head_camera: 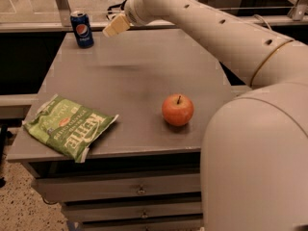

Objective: Move pepsi can near green jalapeno chip bag

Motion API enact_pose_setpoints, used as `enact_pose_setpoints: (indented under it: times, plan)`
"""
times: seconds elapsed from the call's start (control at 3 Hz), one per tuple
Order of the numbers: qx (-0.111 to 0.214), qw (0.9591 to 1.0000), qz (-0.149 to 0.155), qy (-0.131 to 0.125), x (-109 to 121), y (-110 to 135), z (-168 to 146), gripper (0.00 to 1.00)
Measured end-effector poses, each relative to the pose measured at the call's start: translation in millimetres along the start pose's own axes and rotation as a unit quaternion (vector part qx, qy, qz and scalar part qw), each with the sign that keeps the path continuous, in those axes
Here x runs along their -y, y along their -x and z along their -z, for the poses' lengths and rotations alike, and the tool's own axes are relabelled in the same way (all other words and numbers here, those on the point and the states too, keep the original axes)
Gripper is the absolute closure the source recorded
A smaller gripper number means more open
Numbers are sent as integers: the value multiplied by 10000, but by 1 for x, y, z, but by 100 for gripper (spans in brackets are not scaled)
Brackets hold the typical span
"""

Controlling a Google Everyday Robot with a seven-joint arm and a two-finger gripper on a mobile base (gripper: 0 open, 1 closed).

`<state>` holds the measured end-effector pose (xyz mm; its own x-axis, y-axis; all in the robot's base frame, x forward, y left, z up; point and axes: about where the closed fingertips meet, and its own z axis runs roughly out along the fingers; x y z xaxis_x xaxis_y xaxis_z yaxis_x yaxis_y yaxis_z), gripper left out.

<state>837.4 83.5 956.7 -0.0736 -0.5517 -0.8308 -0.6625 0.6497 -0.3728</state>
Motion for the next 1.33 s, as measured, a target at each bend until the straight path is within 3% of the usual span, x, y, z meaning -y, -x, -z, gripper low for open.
enact_pose_setpoints:
  times: [0.67,1.33]
  plan:
    - [666,9976,-142,140,-17,7,-58,0]
    - [866,9942,-452,456,-36,22,-101,0]
